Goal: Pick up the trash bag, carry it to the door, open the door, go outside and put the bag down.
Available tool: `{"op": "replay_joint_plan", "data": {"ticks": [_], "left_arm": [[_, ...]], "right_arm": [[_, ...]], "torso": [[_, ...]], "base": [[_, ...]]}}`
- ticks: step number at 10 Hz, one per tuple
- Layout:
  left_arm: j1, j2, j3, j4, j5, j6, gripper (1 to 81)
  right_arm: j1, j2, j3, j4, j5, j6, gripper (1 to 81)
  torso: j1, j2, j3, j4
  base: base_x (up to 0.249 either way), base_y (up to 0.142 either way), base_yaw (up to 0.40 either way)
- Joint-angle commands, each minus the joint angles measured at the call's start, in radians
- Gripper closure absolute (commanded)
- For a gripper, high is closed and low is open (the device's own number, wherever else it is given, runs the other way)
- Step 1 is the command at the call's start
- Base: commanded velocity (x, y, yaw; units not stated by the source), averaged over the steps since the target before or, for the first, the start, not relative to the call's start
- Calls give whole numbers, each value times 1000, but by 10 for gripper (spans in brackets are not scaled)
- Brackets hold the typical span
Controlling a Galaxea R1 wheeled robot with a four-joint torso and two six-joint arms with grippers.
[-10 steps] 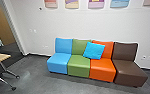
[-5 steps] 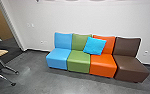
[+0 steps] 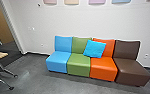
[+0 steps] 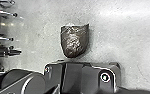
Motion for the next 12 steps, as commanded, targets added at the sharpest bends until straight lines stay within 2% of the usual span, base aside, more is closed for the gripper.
{"op": "replay_joint_plan", "data": {"ticks": [1, 4, 5, 7, 12], "left_arm": [[-103, -6, 3, -26, 87, 0, 10], [-112, 0, 0, -30, 96, 0, 10], [-112, 0, 0, -32, 96, 0, 10], [-112, -3, 0, -32, 96, 0, 10], [-129, 5, -2, -33, 96, 0, 10]], "right_arm": [[72, -61, 25, 24, -54, 0, 10], [69, -59, 24, 23, -56, -1, 10], [66, -55, 24, 23, -54, -1, 10], [72, -48, 27, 23, -54, -1, 10], [75, -87, 56, 26, -54, -1, 10]], "torso": [[62, -96, 0, 0], [129, -203, 0, 0], [152, -240, -92, 0], [185, -297, -111, 0], [293, -469, -271, 0]], "base": [[0, 0, 0], [0, 0, 0], [0, 0, 0], [0, 0, 0], [0, 0, 0]]}}
